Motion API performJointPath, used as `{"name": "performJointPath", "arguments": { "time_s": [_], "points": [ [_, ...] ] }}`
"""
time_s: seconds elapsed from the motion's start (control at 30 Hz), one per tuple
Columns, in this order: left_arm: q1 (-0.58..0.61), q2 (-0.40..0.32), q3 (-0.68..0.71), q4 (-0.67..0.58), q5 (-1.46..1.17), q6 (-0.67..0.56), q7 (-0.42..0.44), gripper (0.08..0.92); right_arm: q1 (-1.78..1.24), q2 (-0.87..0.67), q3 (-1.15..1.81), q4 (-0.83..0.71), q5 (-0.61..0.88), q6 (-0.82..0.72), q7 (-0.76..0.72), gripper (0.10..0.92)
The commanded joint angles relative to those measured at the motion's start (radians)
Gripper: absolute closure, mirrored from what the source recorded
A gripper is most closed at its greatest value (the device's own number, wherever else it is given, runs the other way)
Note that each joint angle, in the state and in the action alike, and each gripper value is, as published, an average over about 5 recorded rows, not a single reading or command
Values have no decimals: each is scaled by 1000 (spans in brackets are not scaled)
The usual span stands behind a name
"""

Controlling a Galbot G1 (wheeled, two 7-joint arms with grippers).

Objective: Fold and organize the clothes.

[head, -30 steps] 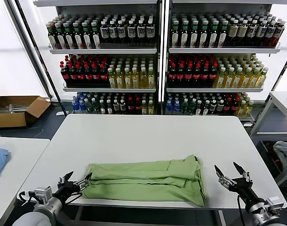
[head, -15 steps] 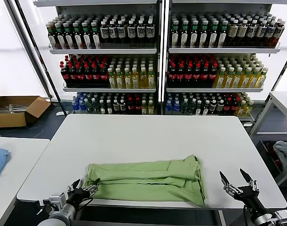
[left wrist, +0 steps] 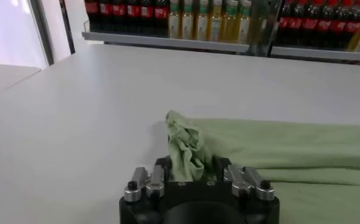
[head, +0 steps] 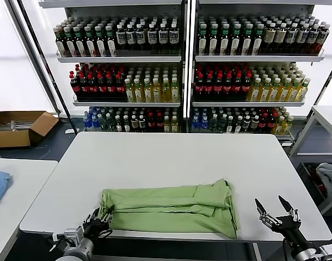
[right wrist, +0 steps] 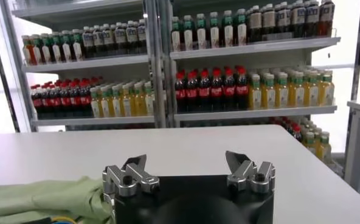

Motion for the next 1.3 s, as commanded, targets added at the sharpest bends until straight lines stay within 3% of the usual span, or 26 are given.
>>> {"name": "performJointPath", "arguments": {
  "time_s": [0.03, 0.2, 0.37, 0.6, 0.83, 0.97, 1.3],
  "points": [
    [-4, -4, -6, 3, 24, -18, -2, 637, -1, 7, 10, 1, 3, 3, -1, 203],
    [-21, 29, -61, -25, 5, -31, 9, 776, 5, 14, 25, 1, 12, -2, -2, 203],
    [-79, 118, -216, -16, -32, -35, 41, 894, 11, 15, 29, 5, 16, -5, -1, 203],
    [-151, 337, -427, 157, -191, -38, 106, 905, 16, 15, 24, 7, 21, -6, 0, 203],
    [-223, 498, -451, 314, -242, -56, 137, 905, 17, 18, 13, 14, 20, -7, 0, 203],
    [-237, 492, -421, 251, -246, -40, 137, 905, 14, 21, 13, 18, 20, -7, 0, 203],
    [-235, 332, -158, -89, -249, -16, 44, 905, -3, 36, 16, 31, 10, -7, -1, 203]
  ]
}}
